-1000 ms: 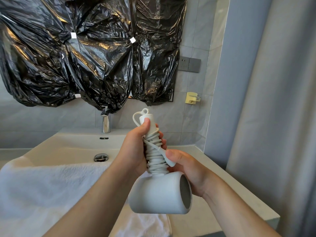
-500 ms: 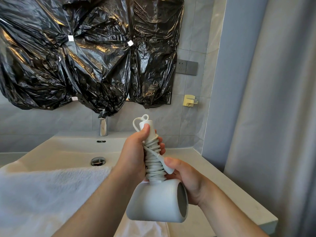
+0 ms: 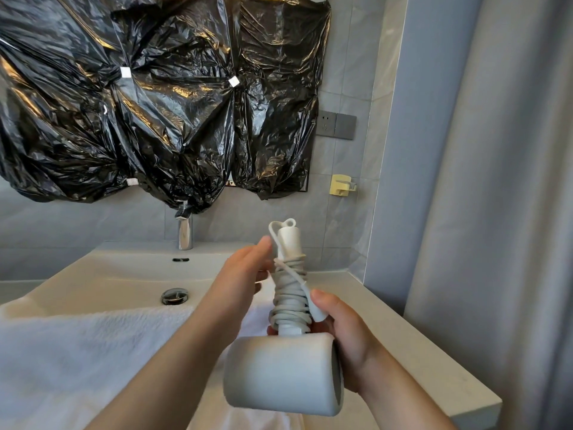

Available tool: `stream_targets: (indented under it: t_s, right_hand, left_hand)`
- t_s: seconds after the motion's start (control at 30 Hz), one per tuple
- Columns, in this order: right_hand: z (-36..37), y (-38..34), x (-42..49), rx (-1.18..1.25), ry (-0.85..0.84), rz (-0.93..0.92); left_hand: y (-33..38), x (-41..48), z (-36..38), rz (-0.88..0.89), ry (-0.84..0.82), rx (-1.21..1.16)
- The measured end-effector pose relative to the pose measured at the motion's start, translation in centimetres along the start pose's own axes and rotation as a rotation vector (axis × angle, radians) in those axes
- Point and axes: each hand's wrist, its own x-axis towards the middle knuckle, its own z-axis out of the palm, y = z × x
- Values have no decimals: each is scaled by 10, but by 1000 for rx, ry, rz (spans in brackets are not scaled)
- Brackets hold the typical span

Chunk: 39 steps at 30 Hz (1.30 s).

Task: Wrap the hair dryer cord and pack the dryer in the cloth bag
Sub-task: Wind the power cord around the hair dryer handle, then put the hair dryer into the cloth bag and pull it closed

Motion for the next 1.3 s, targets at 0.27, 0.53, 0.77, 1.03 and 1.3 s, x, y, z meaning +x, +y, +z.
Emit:
stream_targets:
  t_s: [0.27,0.53,0.77,1.03,1.3]
  right_hand:
    - [-17,9,-2,240,194,-19]
    - [-42,31,14,347,229,-35]
    - [-97,51,54,329,230,25]
    - [-138,45,92,267,330,61]
    - [-103,-39,111,402,376,242]
  left_hand:
    - [-74,-59,-23,-17,126,64]
    - [-118,-41,-2,-84,-10,-198]
    - [-147,-7,23,-80,125,-148]
    - [-155,40,37,-218,163,-81]
    - [-73,73,29,-468,44,-134]
